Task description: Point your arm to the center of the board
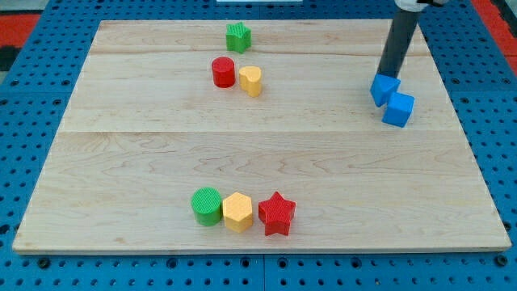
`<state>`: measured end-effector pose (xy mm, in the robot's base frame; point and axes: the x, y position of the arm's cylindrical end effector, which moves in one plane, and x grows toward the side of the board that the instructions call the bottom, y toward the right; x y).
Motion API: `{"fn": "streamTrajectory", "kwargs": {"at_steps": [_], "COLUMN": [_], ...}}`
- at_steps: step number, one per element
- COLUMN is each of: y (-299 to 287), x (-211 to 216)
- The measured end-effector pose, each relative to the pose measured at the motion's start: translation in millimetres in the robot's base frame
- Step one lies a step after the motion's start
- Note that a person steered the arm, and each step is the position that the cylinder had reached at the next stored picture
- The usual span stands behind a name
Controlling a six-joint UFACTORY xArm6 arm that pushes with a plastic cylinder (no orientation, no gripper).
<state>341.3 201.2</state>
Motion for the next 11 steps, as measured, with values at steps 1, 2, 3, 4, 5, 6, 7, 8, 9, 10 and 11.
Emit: {"fn": "streamTrajectory", "kwargs": {"at_steps": [1, 2, 3, 4, 5, 6, 7, 8, 9, 10, 11], "y": [16, 67, 36, -31, -57, -57, -57, -68, -105, -150, -230], "x": [11, -17, -32, -62, -63, -64, -52, -5, 44, 56, 56]}}
